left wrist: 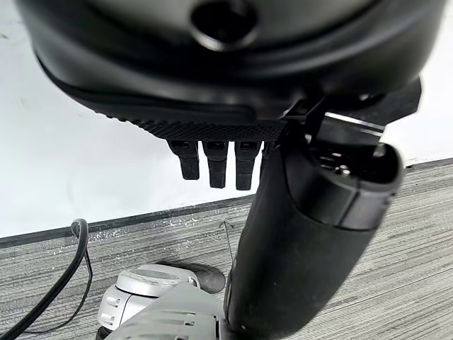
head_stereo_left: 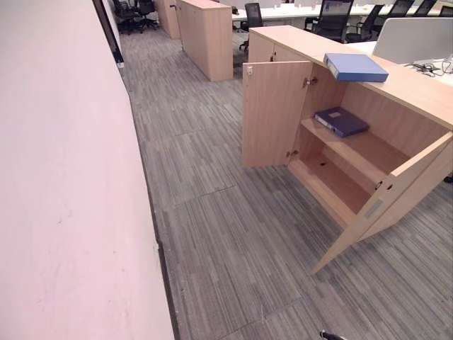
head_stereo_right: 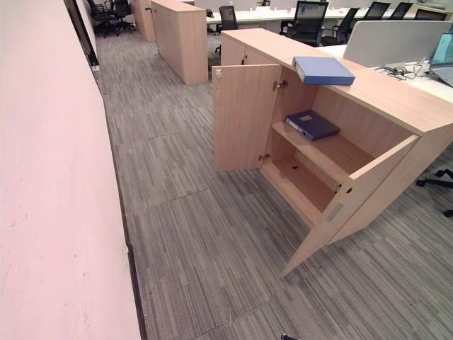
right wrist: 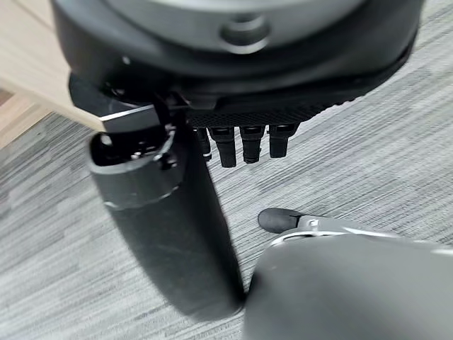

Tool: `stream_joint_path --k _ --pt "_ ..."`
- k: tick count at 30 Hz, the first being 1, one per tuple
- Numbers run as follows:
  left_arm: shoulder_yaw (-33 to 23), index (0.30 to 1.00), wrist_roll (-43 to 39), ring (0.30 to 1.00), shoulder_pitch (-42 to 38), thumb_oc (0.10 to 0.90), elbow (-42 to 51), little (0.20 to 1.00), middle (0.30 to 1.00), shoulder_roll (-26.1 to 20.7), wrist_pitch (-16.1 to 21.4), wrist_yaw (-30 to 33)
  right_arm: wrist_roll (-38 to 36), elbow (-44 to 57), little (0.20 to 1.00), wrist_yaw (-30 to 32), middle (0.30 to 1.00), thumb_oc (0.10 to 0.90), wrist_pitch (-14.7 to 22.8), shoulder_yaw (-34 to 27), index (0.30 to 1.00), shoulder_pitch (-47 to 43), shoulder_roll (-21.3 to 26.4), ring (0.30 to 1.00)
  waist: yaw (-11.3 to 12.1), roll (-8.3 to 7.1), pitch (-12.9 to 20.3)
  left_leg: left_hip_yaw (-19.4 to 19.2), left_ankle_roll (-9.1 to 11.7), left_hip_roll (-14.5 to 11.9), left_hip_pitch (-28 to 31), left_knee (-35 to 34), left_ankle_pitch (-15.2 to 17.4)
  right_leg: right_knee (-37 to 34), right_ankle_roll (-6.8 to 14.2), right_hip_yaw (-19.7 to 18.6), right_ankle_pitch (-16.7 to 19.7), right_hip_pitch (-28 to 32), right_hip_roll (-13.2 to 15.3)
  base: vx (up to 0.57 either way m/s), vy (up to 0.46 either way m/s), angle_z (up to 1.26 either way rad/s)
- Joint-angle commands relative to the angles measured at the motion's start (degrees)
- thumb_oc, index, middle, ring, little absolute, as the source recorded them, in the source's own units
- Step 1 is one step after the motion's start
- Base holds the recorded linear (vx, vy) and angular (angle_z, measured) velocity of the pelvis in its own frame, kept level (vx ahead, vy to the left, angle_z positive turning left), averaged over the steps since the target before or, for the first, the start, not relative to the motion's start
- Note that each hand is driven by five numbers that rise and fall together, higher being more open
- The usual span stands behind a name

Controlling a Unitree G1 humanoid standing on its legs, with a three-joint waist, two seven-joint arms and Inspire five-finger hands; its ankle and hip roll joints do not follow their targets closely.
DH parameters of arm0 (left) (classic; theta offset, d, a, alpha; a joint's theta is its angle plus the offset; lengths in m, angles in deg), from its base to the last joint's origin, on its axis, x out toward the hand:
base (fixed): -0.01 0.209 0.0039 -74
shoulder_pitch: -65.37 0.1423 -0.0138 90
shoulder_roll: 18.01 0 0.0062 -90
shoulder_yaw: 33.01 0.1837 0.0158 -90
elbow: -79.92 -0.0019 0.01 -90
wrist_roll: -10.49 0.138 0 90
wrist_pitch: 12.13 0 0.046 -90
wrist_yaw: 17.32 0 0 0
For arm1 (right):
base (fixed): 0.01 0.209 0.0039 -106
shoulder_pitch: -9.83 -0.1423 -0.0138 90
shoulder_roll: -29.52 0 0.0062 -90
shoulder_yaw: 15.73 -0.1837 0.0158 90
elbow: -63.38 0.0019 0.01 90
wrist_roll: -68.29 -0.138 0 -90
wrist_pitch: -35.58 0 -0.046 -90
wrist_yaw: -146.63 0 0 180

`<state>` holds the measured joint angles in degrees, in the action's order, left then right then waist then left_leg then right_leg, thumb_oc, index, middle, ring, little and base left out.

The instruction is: Put the empty folder in the office cabinet

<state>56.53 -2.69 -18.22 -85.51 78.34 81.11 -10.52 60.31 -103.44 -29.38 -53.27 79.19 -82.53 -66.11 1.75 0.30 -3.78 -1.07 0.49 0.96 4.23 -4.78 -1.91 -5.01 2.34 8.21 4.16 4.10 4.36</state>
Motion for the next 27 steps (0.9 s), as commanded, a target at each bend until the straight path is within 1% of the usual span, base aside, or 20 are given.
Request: stream_joint_path --k 1,7,18,19,27 --pt "-0.25 0.9 -1.22 0.9 -0.16 0.8 -3.86 0.9 0.9 0.88 0.28 -0.78 0.06 -3.32 0.9 -0.53 0.9 0.8 0.21 1.2 0.9 -1.58 0.69 0.9 0.43 1.05 0.23 -3.49 2.69 -0.29 -0.14 -0.22 3.78 0.01 1.48 3.16 -0.17 -0.15 1.59 0.0 0.0 0.0" --pt "0.13 0.9 -1.15 0.9 -0.38 0.8 -3.98 0.9 0.9 0.86 0.19 -1.14 0.08 -3.38 0.9 -0.59 0.9 0.8 0.12 1.37 0.9 -1.7 0.79 0.9 0.42 1.25 0.28 -3.35 2.7 -0.29 0.03 -0.22 3.84 0.01 1.39 3.38 -0.33 0.12 1.61 0.0 0.0 0.0" --pt "0.93 0.9 0.03 0.9 -1.06 0.8 -4.14 0.9 0.9 0.53 0.07 -0.9 -0.05 -2.71 0.9 -0.27 0.9 0.8 0.35 1.25 0.9 -1.52 0.85 0.9 0.3 0.95 0.52 -3.22 2.63 -0.36 0.14 -0.22 4.1 0.01 1.37 3.25 -0.67 0.37 1.56 0.0 0.0 0.0" --pt "1.8 0.9 0.71 0.9 -1.27 0.8 -4.71 0.9 0.9 0.45 -0.15 -1.06 0.26 -2.49 0.9 0.03 0.9 0.8 0.36 1.56 0.9 -1.52 0.96 0.9 0.18 1.01 0.46 -3.3 2.62 -0.42 0.15 -0.22 4.1 0.01 1.35 3.27 -0.73 0.34 1.57 0.0 0.0 0.0" --pt "2.91 0.9 1.83 0.9 -1.74 0.8 -5.21 0.9 0.9 0.32 -0.3 -0.84 -0.73 -2.51 0.9 0.18 0.9 0.8 0.26 0.73 0.9 -1.03 0.86 0.9 -0.19 0.94 0.42 -3.39 2.54 -0.44 0.26 -0.22 4.34 0.01 1.16 2.92 -0.9 0.47 1.4 0.0 0.0 0.0"
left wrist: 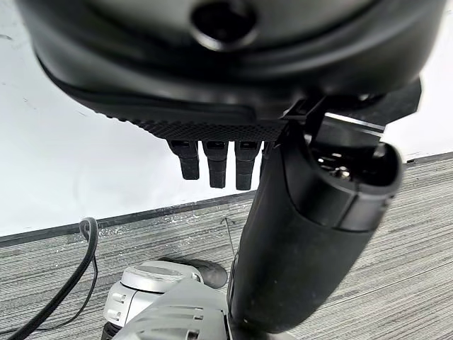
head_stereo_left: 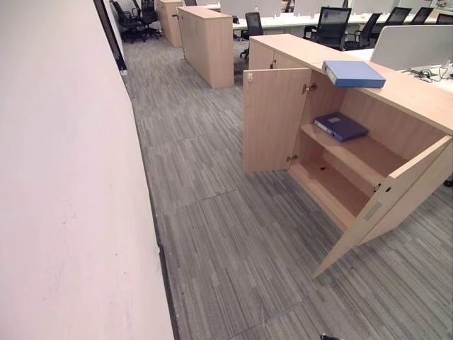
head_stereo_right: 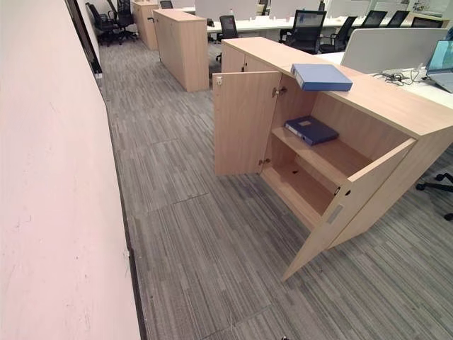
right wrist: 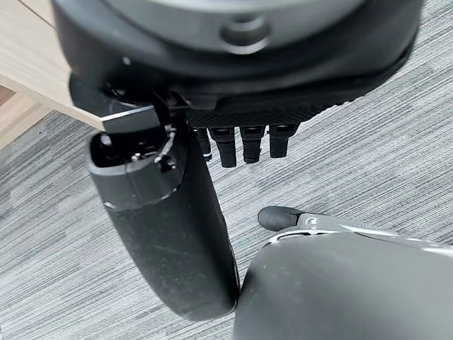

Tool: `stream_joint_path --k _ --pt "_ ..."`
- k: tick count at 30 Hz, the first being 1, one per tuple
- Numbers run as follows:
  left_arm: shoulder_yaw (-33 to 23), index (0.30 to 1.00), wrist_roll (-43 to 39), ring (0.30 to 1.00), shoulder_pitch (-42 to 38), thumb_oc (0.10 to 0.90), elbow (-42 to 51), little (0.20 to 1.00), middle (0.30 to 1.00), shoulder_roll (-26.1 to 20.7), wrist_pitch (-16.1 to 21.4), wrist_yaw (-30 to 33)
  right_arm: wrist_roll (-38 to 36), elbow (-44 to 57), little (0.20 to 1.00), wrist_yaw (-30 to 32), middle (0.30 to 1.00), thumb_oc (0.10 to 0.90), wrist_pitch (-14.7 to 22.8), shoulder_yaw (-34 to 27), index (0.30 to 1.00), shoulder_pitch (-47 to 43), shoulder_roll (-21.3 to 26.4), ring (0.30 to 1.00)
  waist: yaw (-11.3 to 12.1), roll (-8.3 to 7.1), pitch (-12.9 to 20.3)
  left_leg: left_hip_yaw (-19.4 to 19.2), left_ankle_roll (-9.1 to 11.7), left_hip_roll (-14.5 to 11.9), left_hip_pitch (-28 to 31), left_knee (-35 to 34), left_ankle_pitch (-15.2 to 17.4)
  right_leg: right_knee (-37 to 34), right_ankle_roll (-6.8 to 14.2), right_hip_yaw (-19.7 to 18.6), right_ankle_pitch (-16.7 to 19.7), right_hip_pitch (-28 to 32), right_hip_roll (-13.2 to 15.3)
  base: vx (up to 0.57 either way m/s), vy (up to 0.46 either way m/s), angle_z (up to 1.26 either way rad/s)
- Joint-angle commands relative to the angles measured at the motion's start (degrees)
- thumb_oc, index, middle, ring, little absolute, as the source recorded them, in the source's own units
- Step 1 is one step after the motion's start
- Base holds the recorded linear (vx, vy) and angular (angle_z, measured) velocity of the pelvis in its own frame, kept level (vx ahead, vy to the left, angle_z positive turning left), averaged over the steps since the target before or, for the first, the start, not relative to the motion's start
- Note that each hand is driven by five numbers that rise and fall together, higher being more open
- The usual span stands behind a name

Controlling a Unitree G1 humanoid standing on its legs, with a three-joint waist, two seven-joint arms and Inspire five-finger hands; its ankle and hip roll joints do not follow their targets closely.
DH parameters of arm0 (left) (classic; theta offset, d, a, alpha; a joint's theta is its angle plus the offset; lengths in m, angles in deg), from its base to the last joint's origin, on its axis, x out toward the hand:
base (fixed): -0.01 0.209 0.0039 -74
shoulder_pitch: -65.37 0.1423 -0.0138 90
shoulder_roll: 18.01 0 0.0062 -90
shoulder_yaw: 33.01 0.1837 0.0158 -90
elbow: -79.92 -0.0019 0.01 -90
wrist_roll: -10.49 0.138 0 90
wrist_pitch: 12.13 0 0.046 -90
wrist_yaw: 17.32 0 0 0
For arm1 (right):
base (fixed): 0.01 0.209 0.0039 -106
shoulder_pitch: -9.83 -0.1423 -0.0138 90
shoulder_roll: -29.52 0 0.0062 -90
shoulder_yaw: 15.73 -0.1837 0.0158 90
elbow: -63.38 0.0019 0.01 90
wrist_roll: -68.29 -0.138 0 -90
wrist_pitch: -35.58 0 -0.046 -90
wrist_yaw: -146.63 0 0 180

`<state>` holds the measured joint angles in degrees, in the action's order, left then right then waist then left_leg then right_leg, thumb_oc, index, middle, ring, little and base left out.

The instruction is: Put the empty folder in the office cabinet

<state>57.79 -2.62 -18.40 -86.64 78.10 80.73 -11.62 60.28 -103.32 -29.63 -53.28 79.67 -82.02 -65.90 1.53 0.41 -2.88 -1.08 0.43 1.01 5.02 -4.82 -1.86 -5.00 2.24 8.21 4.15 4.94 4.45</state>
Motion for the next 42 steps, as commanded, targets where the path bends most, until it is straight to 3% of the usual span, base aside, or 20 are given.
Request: stream_joint_path --k 1,9,17,19,20,21,23,27,29,31,33,35,37,38,39,40,42 --pt "1.65 0.9 1.76 0.9 -1.56 0.8 -4.09 0.9 0.9 0.56 0.09 0.25 -0.69 -2.63 0.9 0.43 0.9 0.8 0.27 0.25 0.9 -1.55 0.65 0.9 0.04 0.83 -0.47 -3.38 2.6 -0.5 -0.54 -0.18 4.29 0.0 1.26 2.91 -0.9 -0.37 1.31 0.0 0.0 0.0" --pt "2.82 0.9 3.54 0.9 -2.59 0.8 -5.42 0.9 0.9 0.33 -0.48 0.44 -5.98 2.16 0.9 -0.99 0.9 0.8 0.47 -3.09 0.9 -0.72 0.19 0.9 -1.23 1.07 -1.11 -3.7 2.3 -0.73 -0.55 -0.18 4.52 0.0 0.96 2.16 -1.07 -0.5 0.95 0.0 -0.001 0.0" --pt "3.02 0.9 4.99 0.9 -2.94 0.8 -6.57 0.9 0.9 0.56 -1.04 0.53 -4.44 1.63 0.9 -0.97 0.9 0.8 0.16 -2.53 0.9 -1.08 1.54 0.9 -1.3 0.7 -1.35 -3.9 2.16 -1.59 -0.15 -0.18 5.1 0.42 0.27 2.09 -2.17 -0.86 -0.01 0.07 -0.039 0.0" --pt "2.1 0.9 4.15 0.9 -3.33 0.8 -6.41 0.9 0.9 0.05 -0.59 0.52 -3.52 1.74 0.9 -0.9 0.9 0.8 0.73 -2.24 0.9 -1.5 2.07 0.9 -0.96 -1.04 -3.14 -5.61 2.65 -2.73 -3.35 12.51 8.8 5.86 -1.23 1.78 -5.43 -1.56 0.94 0.2 -0.168 0.09" --pt "1.42 0.9 3.54 0.9 -3.82 0.8 -6.45 0.9 0.9 0.11 -0.37 0.74 -3.45 1.24 0.9 -0.77 0.9 0.8 0.8 -2.84 0.9 -1.95 2.71 0.9 -0.82 -1.77 -4.2 -6.2 3.06 -3.53 -9.24 22.46 7.4 6.34 -1.87 2.54 -6.04 -1.0 1.47 0.17 -0.119 0.31" --pt "0.58 0.9 3.03 0.9 -3.37 0.8 -6.97 0.9 0.9 0.42 -0.43 1.18 -3.8 -0.04 0.9 -0.6 0.9 0.8 0.56 -3.98 0.9 -1.81 3.24 0.9 -0.38 -2.21 -4.7 -8.89 2.92 -5.28 -14.66 25.12 4.84 5.12 -2.08 3.13 -6.95 1.19 1.36 0.22 -0.08 0.64" --pt "0.0 0.9 3.33 0.9 -2.17 0.8 -7.47 0.9 0.9 0.37 -0.74 1.25 -3.25 -1.05 0.9 -0.74 0.9 0.8 0.25 -4.18 0.9 -1.08 3.33 0.9 1.23 -2.52 -4.48 -9.97 2.62 -5.69 -18.48 21.2 3.45 4.15 -1.71 2.83 -7.45 3.51 1.2 0.3 0.025 1.16" --pt "-1.3 0.9 3.84 0.9 -0.24 0.8 -8.08 0.9 0.9 -0.12 -0.91 1.3 -1.81 -2.56 0.9 -0.91 0.9 0.8 0.22 -2.99 0.9 -1.06 3.64 0.9 3.67 -1.96 -4.66 -10.71 4.05 -8.64 -22.29 1.19 -1.22 3.5 -0.96 2.46 -10.83 9.08 1.73 0.38 0.155 0.05" --pt "-2.15 0.9 4.45 0.9 0.83 0.8 -8.82 0.9 0.9 0.0 -1.0 1.51 -1.52 -3.86 0.9 -0.77 0.9 0.8 0.29 -2.68 0.9 -1.4 3.71 0.9 4.47 -1.48 -4.36 -12.04 4.76 -11.55 -25.42 -0.18 -1.46 3.03 -0.8 1.91 -11.36 11.18 1.84 0.37 0.231 0.22" --pt "-3.92 0.9 4.98 0.9 2.86 0.8 -9.98 0.9 0.9 0.06 -1.49 1.81 -1.92 -4.91 0.9 -1.22 0.9 0.8 0.15 -3.59 0.9 -0.71 2.93 0.9 5.51 -0.44 -2.6 -14.66 5.8 -13.62 -23.52 -0.18 -3.64 1.24 0.09 1.58 -12.41 14.26 1.88 0.51 0.413 -0.25" --pt "-4.38 0.9 5.01 0.9 3.53 0.8 -9.66 0.9 0.9 -0.36 -1.27 1.87 -1.48 -5.62 0.9 -1.43 0.9 0.8 -0.17 -3.49 0.9 -0.35 2.51 0.9 6.28 0.25 -1.18 -15.87 5.93 -12.91 -21.23 -0.18 -6.59 2.11 1.01 2.13 -13.28 15.18 3.96 0.56 0.581 -0.53" --pt "-4.24 0.9 5.79 0.9 3.79 0.8 -9.94 0.9 0.9 -0.95 -0.97 1.84 -0.26 -5.61 0.9 -2.24 0.9 0.8 -0.59 -3.11 0.9 0.09 2.25 0.9 7.67 0.73 0.37 -14.88 4.18 -10.29 -17.52 -0.05 -7.82 7.34 2.55 3.77 -9.68 15.34 9.74 0.59 0.674 -0.23" --pt "-3.89 0.9 6.27 0.9 4.16 0.8 -9.95 0.9 0.9 -0.96 -1.27 1.48 0.19 -4.72 0.9 -2.65 0.9 0.8 -0.85 -2.56 0.9 0.28 2.2 0.9 8.41 0.92 0.73 -14.82 2.11 -6.81 -14.72 1.34 -6.14 16.56 2.6 5.7 0.35 13.77 15.12 0.46 0.626 -0.01" --pt "-3.8 0.9 6.95 0.9 4.16 0.8 -9.83 0.9 0.9 -1.1 -1.47 1.72 0.1 -3.44 0.9 -2.52 0.9 0.8 -0.87 -2.4 0.9 0.09 2.32 0.9 8.0 1.39 0.39 -14.32 0.59 -3.51 -10.5 0.14 -3.61 27.68 2.0 7.65 6.29 11.01 19.23 0.48 0.727 0.2" --pt "-3.28 0.9 7.46 0.9 4.21 0.8 -9.93 0.9 0.9 -1.0 -1.58 1.87 -0.05 -2.31 0.9 -2.34 0.9 0.8 -0.89 -2.16 0.9 -0.19 2.11 0.9 7.43 1.96 0.18 -13.94 -0.41 -1.8 -8.63 -0.18 -2.07 31.57 2.1 9.32 9.18 10.55 21.11 0.45 0.669 0.71" --pt "-3.2 0.9 7.82 0.9 4.38 0.8 -10.08 0.9 0.9 -0.94 -1.72 1.73 -0.31 -1.51 0.9 -2.2 0.9 0.8 -0.59 -2.26 0.9 -0.27 1.91 0.9 6.69 2.51 -0.16 -13.41 -0.98 -0.92 -6.95 -0.18 -0.7 34.87 2.08 10.1 9.93 9.03 22.19 0.41 0.533 1.44" --pt "-3.62 0.9 7.78 0.9 4.96 0.8 -9.99 0.9 0.9 -1.01 -2.03 2.03 -0.66 1.22 0.9 -1.92 0.9 0.8 0.26 -1.44 0.9 -0.52 0.83 0.9 3.63 4.65 -1.94 -11.13 -0.93 -0.64 -3.02 -0.18 1.88 37.34 0.28 10.32 0.85 1.66 18.93 0.36 0.34 1.38"
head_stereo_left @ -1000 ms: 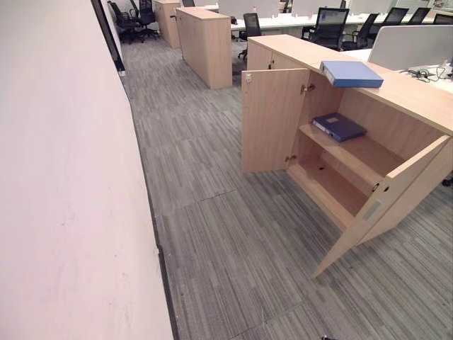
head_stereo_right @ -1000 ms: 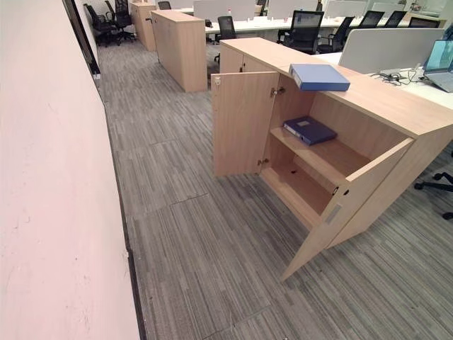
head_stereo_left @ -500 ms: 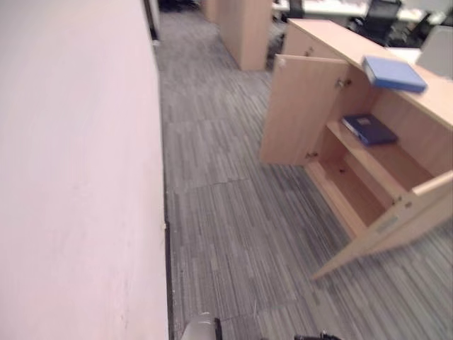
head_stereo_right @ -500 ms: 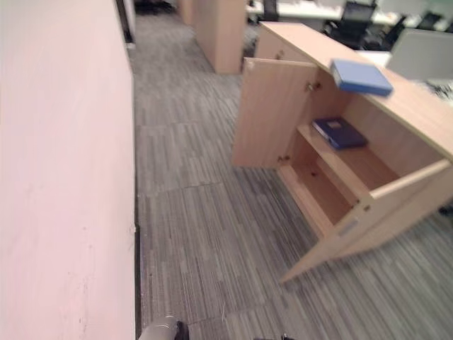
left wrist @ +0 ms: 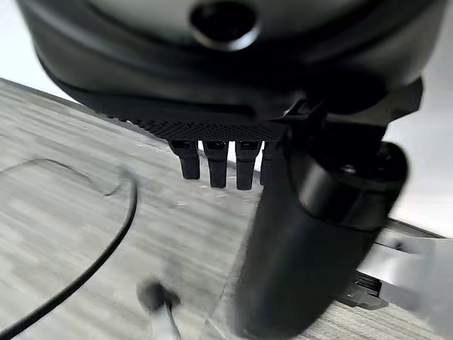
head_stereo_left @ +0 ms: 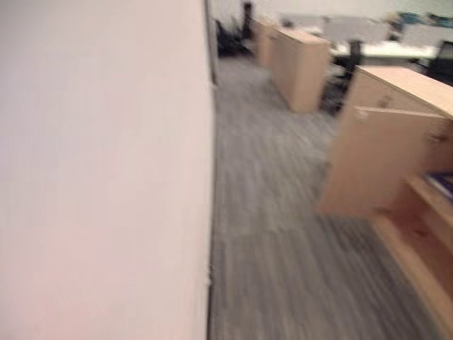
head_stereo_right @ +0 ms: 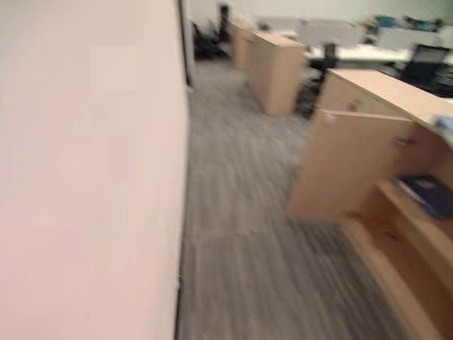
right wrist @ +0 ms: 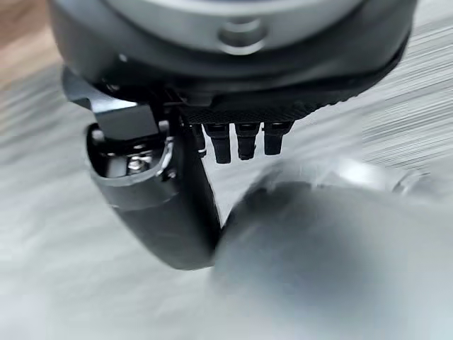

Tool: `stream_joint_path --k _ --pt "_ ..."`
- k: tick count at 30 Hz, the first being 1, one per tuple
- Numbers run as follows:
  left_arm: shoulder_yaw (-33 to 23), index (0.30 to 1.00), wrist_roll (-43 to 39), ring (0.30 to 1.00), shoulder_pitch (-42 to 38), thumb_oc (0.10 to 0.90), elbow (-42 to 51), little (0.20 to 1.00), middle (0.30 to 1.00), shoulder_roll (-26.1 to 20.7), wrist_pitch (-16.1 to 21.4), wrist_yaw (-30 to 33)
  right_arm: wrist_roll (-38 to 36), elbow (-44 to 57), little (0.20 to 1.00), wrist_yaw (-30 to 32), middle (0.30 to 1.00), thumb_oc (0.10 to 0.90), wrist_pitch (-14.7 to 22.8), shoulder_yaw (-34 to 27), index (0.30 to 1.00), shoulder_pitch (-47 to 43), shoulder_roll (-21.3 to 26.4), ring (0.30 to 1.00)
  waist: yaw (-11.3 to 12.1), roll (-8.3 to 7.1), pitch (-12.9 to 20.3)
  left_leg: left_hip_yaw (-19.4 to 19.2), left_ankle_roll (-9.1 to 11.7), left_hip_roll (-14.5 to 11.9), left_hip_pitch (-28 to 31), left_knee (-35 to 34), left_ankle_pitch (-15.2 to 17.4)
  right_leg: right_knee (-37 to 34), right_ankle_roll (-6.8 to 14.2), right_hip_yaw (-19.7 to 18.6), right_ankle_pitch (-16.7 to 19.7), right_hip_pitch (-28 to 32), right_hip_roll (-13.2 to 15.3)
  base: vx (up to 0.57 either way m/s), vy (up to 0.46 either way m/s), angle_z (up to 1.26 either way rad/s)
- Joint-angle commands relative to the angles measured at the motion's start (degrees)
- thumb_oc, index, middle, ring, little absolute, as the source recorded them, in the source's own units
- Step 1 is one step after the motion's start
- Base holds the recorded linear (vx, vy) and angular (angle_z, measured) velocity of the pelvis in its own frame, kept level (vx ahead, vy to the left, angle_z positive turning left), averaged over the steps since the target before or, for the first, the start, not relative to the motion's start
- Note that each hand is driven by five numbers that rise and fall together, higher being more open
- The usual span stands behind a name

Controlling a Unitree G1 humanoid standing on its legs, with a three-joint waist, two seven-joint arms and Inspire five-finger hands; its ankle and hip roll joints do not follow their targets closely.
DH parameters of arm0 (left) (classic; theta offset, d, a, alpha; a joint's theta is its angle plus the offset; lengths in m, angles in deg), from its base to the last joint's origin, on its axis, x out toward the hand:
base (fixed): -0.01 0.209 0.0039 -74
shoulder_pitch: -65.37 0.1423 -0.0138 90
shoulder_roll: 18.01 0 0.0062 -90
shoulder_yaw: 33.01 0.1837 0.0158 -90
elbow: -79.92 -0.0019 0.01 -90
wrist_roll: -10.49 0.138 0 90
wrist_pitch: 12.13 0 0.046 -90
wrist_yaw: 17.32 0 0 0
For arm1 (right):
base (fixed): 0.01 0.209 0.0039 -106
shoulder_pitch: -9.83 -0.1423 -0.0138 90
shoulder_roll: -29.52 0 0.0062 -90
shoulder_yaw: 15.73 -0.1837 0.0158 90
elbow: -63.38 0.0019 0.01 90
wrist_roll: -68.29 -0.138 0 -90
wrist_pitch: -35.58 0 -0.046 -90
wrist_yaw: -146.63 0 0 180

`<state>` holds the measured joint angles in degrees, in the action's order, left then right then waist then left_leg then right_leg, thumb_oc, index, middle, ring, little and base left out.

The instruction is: Put the empty folder in the office cabinet

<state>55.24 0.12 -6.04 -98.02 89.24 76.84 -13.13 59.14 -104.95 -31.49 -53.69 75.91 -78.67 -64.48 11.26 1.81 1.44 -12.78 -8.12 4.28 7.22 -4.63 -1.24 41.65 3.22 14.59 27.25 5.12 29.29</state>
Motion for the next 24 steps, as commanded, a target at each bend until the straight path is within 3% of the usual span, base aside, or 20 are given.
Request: stream_joint_path --k 1,2,3,4,6,8,11,12,15,18,19,24 --pt "-1.04 0.9 4.81 0.9 -7.59 0.8 1.66 0.9 0.9 -12.32 1.88 3.48 0.41 3.43 0.9 0.09 0.9 0.8 0.89 2.52 0.9 -4.06 -0.74 0.9 -6.93 3.85 -7.12 1.64 7.88 -4.0 -4.21 -0.37 1.35 -10.72 -1.35 4.22 -26.18 -0.63 -7.99 0.19 0.147 0.02" --pt "-0.95 0.9 4.57 0.9 -7.67 0.8 1.83 0.9 0.9 -12.15 1.96 3.26 0.34 3.77 0.9 0.28 0.9 0.8 1.21 2.76 0.9 -4.38 -0.8 0.9 -7.83 4.93 -7.86 2.29 7.9 -4.42 -3.73 -0.37 0.83 -13.39 -1.96 4.85 -27.25 -3.81 -10.88 0.23 0.102 -0.14" --pt "-0.51 0.9 4.11 0.9 -7.34 0.8 1.84 0.9 0.9 -11.73 1.96 2.64 0.15 4.15 0.9 0.33 0.9 0.8 1.3 2.71 0.9 -4.63 -0.9 0.9 -8.68 4.84 -9.09 3.07 8.3 -3.85 -1.91 -0.37 1.44 -20.87 -1.09 5.87 -26.53 -6.34 -13.68 0.29 0.047 -0.04" --pt "0.46 0.9 3.71 0.9 -6.84 0.8 1.48 0.9 0.9 -11.09 1.92 2.17 -0.13 4.59 0.9 0.45 0.9 0.8 1.25 2.71 0.9 -4.87 -1.02 0.9 -9.48 3.95 -9.93 3.69 8.93 -2.75 0.11 -0.37 2.58 -31.19 0.34 6.57 -23.27 -9.34 -16.48 0.35 -0.031 0.15" --pt "2.27 0.9 2.76 0.9 -6.68 0.8 0.51 0.9 0.9 -10.89 2.17 1.32 -1.13 5.44 0.9 0.48 0.9 0.8 1.2 1.71 0.9 -5.25 -1.13 0.9 -10.93 2.45 -11.59 5.37 9.35 -1.22 3.19 -0.37 4.24 -42.45 2.71 5.98 -16.72 -14.11 -18.61 0.4 -0.061 0.1" --pt "3.08 0.9 2.06 0.9 -6.93 0.8 -0.02 0.9 0.9 -11.11 2.34 0.94 -1.9 5.99 0.9 0.36 0.9 0.8 1.07 0.98 0.9 -5.27 -0.89 0.9 -11.78 2.05 -12.49 6.38 9.41 -0.94 4.75 -0.37 4.75 -46.41 3.66 5.44 -14.37 -16.61 -18.66 0.3 -0.049 0.77" --pt "3.73 0.9 1.54 0.9 -7.59 0.8 -0.65 0.9 0.9 -11.42 2.45 0.65 -2.76 6.53 0.9 0.19 0.9 0.8 0.69 0.21 0.9 -5.26 -0.07 0.9 -12.27 1.56 -13.68 8.02 9.43 -0.75 6.99 -0.37 6.37 -46.65 3.93 3.52 -13.53 -17.35 -18.3 0.27 -0.089 -0.17" --pt "3.56 0.9 1.2 0.9 -7.71 0.8 -0.98 0.9 0.9 -11.86 2.31 0.87 -2.98 6.4 0.9 0.45 0.9 0.8 0.56 -0.69 0.9 -4.98 0.24 0.9 -11.13 1.1 -13.08 7.83 9.8 -1.15 7.85 -0.37 8.15 -46.65 4.07 5.78 -14.26 -15.28 -17.95 0.34 -0.163 0.01" --pt "2.03 0.9 1.62 0.9 -7.18 0.8 -1.26 0.9 0.9 -11.19 2.3 1.25 -2.2 4.91 0.9 0.83 0.9 0.8 0.66 -1.39 0.9 -4.14 1.01 0.9 -11.41 -0.13 -11.4 9.04 10.32 -2.09 9.66 -0.37 9.97 -46.65 3.66 9.59 -13.24 -13.29 -17.32 0.38 -0.172 -0.18" --pt "1.34 0.9 1.81 0.9 -7.71 0.8 -1.13 0.9 0.9 -10.68 2.38 1.59 -1.88 3.34 0.9 1.41 0.9 0.8 0.88 -1.71 0.9 -3.82 2.43 0.9 -11.84 0.16 -11.38 9.54 11.14 -4.64 10.74 -0.37 9.51 -44.51 3.21 10.56 -14.32 -12.88 -17.48 0.33 -0.162 0.34" --pt "1.5 0.9 1.76 0.9 -9.04 0.8 0.25 0.9 0.9 -10.37 2.71 1.77 -2.38 3.32 0.9 2.18 0.9 0.8 0.77 -2.07 0.9 -3.87 3.56 0.9 -11.97 1.04 -11.79 9.48 11.76 -6.86 10.71 -0.37 10.62 -42.58 3.18 10.74 -16.17 -13.72 -18.54 0.21 -0.146 0.42" --pt "2.3 0.9 2.17 0.9 -11.76 0.8 3.17 0.9 0.9 -10.53 3.49 2.64 -2.93 4.82 0.9 3.83 0.9 0.8 1.04 -2.16 0.9 -5.24 4.78 0.9 -12.6 1.71 -14.24 9.82 11.14 -7.62 8.41 -0.37 10.07 -38.87 2.55 9.43 -17.28 -17.85 -18.49 0.05 -0.027 0.25"
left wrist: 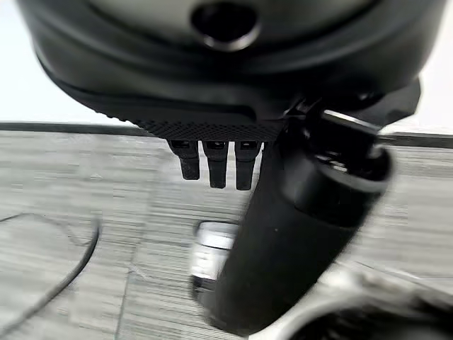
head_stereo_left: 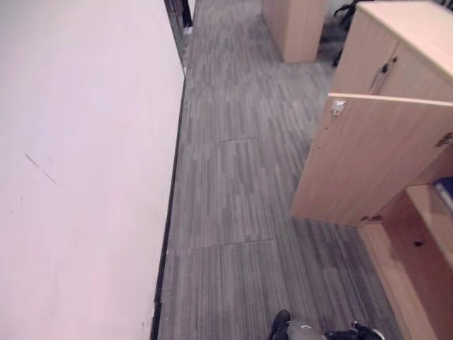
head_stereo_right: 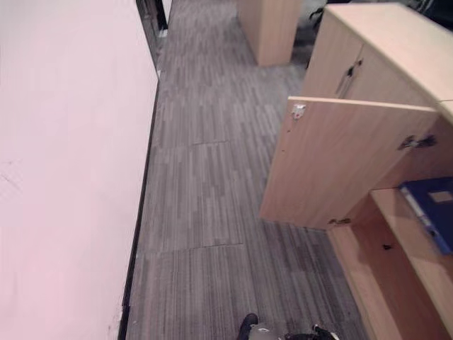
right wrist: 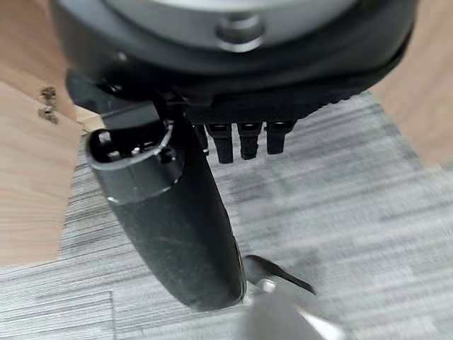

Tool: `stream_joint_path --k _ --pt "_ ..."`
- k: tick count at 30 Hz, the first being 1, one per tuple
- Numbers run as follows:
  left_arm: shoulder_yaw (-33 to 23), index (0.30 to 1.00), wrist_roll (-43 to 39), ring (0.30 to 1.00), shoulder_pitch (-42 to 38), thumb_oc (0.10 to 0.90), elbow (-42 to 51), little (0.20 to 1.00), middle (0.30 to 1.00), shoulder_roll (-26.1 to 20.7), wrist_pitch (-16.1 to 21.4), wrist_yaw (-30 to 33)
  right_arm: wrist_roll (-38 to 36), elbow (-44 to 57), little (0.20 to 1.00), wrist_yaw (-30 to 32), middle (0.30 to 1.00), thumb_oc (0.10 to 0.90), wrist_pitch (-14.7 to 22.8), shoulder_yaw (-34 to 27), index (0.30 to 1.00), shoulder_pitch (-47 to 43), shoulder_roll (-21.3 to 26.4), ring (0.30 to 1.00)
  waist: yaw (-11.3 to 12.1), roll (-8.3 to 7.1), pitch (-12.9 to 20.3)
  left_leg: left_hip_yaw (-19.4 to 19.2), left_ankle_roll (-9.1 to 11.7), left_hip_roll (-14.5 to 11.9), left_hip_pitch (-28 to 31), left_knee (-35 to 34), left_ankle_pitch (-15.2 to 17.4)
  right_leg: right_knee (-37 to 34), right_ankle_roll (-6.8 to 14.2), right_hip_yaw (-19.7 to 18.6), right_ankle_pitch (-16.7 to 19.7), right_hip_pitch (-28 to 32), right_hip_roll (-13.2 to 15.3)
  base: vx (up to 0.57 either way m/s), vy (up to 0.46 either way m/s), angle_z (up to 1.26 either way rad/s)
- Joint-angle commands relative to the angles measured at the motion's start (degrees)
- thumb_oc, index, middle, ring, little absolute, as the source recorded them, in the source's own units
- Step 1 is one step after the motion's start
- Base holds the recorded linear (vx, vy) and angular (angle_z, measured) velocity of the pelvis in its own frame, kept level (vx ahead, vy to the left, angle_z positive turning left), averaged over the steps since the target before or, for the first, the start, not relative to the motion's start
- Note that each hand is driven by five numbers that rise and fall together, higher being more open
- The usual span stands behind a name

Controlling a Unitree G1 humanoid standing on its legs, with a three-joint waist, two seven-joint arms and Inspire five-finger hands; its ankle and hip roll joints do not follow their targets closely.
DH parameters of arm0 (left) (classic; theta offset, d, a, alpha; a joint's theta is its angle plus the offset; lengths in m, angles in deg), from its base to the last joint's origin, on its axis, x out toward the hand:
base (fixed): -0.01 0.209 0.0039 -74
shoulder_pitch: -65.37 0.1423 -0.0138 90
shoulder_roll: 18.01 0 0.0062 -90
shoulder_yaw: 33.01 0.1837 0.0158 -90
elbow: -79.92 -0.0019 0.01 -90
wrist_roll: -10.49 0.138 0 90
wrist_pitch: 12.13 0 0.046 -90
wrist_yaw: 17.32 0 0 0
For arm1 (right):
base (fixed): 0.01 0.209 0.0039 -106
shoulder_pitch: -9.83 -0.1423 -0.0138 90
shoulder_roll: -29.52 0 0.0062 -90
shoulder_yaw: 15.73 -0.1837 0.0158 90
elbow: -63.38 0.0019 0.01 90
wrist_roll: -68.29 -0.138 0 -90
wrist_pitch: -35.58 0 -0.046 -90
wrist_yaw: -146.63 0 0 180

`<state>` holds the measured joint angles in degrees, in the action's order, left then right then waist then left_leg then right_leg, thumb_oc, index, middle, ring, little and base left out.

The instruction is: Put the empty folder in the office cabinet

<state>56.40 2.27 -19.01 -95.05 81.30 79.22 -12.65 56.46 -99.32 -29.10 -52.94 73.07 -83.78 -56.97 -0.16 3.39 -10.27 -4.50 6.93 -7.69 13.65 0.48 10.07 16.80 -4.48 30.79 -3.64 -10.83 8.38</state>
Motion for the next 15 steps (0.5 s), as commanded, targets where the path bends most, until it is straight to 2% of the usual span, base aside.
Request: stream_joint_path --k 1,6,7,8,10,11,12,13,14,15 --pt "1.76 0.9 0.69 0.9 0.46 0.8 0.59 0.9 0.9 -2.82 1.29 2.55 -0.39 0.0 0.9 1.69 0.9 0.8 0.51 0.99 0.9 -0.36 -2.66 0.9 -1.6 0.14 -3.58 1.38 -4.01 4.19 1.12 -5.48 -1.32 -11.89 10.03 -7.86 13.11 -4.01 2.55 0.01 0.014 -0.08" --pt "1.75 0.9 0.94 0.9 -0.96 0.8 1.51 0.9 0.9 -3.25 1.41 3.09 -0.07 -0.5 0.9 1.92 0.9 0.8 0.44 1.69 0.9 -0.33 -2.73 0.9 -2.21 -0.03 -3.87 0.42 -4.26 3.19 0.47 -5.48 -0.97 -5.82 9.22 -10.26 10.63 -8.52 2.09 0.12 -0.028 -0.15" --pt "1.42 0.9 0.95 0.9 -1.5 0.8 1.71 0.9 0.9 -3.57 1.59 3.15 0.45 -1.77 0.9 1.67 0.9 0.8 0.42 2.0 0.9 0.06 -2.78 0.9 -2.7 -0.06 -3.26 -0.37 -4.13 2.07 1.92 -5.48 -1.99 -3.89 8.79 -11.08 9.1 -8.84 1.62 0.21 -0.049 -0.05" --pt "1.42 0.9 0.95 0.9 -1.5 0.8 1.71 0.9 0.9 -3.57 1.59 3.15 0.45 -1.78 0.9 1.67 0.9 0.8 0.43 2.01 0.9 0.05 -2.79 0.9 -2.69 -0.06 -3.28 -0.38 -4.12 2.06 1.95 -5.48 -1.98 -3.84 8.79 -11.09 9.06 -8.84 1.61 0.32 -0.128 -0.02" --pt "1.29 0.9 0.73 0.9 -2.18 0.8 2.74 0.9 0.9 -4.3 1.81 3.4 0.66 -3.75 0.9 1.06 0.9 0.8 0.41 2.34 0.9 0.84 -3.23 0.9 -2.84 -1.04 -2.3 -1.39 -2.85 -0.55 1.73 2.65 -5.72 -5.97 7.53 -11.32 7.3 -5.29 -0.08 0.3 -0.198 0.13" --pt "1.19 0.9 0.51 0.9 -2.38 0.8 3.23 0.9 0.9 -4.55 1.8 3.39 0.43 -3.91 0.9 0.92 0.9 0.8 0.5 2.29 0.9 1.12 -3.43 0.9 -2.48 -1.78 -2.1 -1.68 -2.55 -1.01 0.36 7.44 -7.7 -7.23 6.91 -11.37 6.67 -3.2 -0.83 0.25 -0.246 0.07" --pt "0.91 0.9 0.05 0.9 -2.48 0.8 3.78 0.9 0.9 -4.87 1.74 3.37 0.25 -3.92 0.9 0.69 0.9 0.8 0.47 2.32 0.9 1.39 -3.58 0.9 -1.85 -2.91 -2.21 -1.27 -2.58 -1.37 -2.84 15.34 -10.08 -9.26 5.99 -11.57 6.23 -0.44 -1.75 0.15 -0.18 -0.11" --pt "0.91 0.9 0.05 0.9 -2.47 0.8 3.79 0.9 0.9 -4.89 1.73 3.37 0.25 -3.92 0.9 0.69 0.9 0.8 0.47 2.32 0.9 1.39 -3.6 0.9 -1.9 -2.89 -2.19 -1.18 -2.55 -1.45 -3.0 15.57 -9.97 -9.36 5.95 -11.49 6.27 -0.41 -1.81 0.21 -0.289 -0.26" --pt "0.5 0.9 -0.37 0.9 -2.66 0.8 4.25 0.9 0.9 -5.38 1.56 3.57 -0.11 -3.96 0.9 0.5 0.9 0.8 0.23 2.18 0.9 1.33 -3.46 0.9 -0.1 -5.0 -3.39 1.1 -3.44 -0.35 -11.72 32.94 -12.85 -11.73 3.73 -12.6 5.48 3.88 -3.04 0.19 -0.242 -0.3" --pt "0.59 0.9 -0.59 0.9 -2.56 0.8 4.32 0.9 0.9 -5.4 1.61 3.78 -0.39 -3.72 0.9 0.59 0.9 0.8 0.22 2.03 0.9 1.19 -3.26 0.9 0.69 -5.77 -4.05 1.05 -4.2 0.23 -14.85 37.29 -11.62 -12.54 3.07 -13.23 5.07 5.46 -3.3 0.25 -0.28 -0.39"
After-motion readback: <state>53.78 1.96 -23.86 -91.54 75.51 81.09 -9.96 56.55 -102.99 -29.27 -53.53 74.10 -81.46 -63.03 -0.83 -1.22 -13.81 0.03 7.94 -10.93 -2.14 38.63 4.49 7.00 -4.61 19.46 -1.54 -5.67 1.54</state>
